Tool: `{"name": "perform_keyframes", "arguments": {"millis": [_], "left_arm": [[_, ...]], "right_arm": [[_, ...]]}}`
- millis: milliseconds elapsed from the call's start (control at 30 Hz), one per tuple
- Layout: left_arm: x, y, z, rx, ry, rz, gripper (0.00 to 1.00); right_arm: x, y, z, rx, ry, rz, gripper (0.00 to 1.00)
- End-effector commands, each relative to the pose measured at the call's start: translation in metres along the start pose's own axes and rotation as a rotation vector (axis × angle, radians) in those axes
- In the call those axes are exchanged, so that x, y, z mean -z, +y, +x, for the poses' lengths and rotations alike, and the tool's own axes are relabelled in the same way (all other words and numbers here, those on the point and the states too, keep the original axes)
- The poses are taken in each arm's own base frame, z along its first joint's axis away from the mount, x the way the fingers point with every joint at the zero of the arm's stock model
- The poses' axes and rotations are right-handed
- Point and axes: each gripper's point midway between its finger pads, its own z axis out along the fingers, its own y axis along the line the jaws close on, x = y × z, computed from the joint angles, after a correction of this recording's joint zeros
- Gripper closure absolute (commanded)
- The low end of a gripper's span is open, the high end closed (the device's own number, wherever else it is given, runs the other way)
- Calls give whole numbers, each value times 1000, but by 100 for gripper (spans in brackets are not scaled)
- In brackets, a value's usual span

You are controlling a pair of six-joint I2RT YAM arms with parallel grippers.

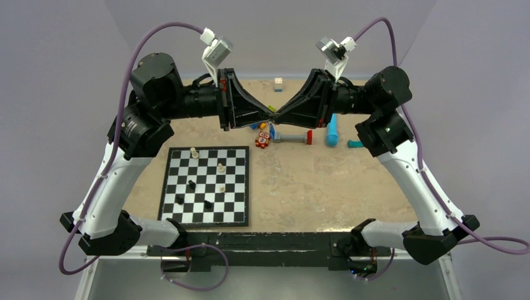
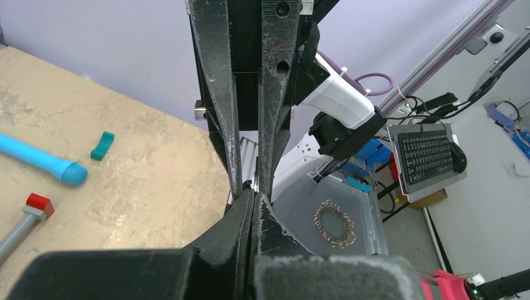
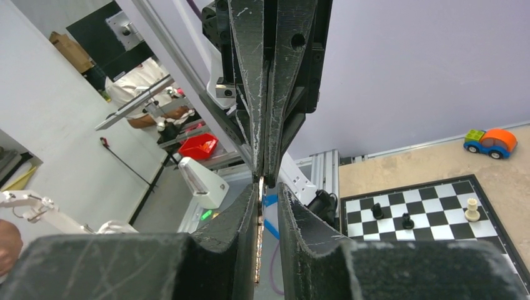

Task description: Remove the keys from the keyring

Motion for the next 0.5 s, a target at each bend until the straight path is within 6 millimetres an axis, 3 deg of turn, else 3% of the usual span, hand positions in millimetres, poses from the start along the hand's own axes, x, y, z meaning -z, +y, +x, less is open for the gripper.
{"name": "perform_keyframes", "arguments": {"millis": [0,100,267,467], "left_arm": [[0,-4,-9,-37,-40,8,100],[-1,-2,-10,-36,-44,-1,100],[-2,-1,-15,-36,-54,-9,100],[-6,0,-17,-19,-57,-5,100]], "right_arm": [[-3,9,-9,50,-17,-7,81],[-3,8,-6,49,-6,-8,84],[-3,3,-2,40,14,10,100],[-1,-2,2,36,25,44,100]]}}
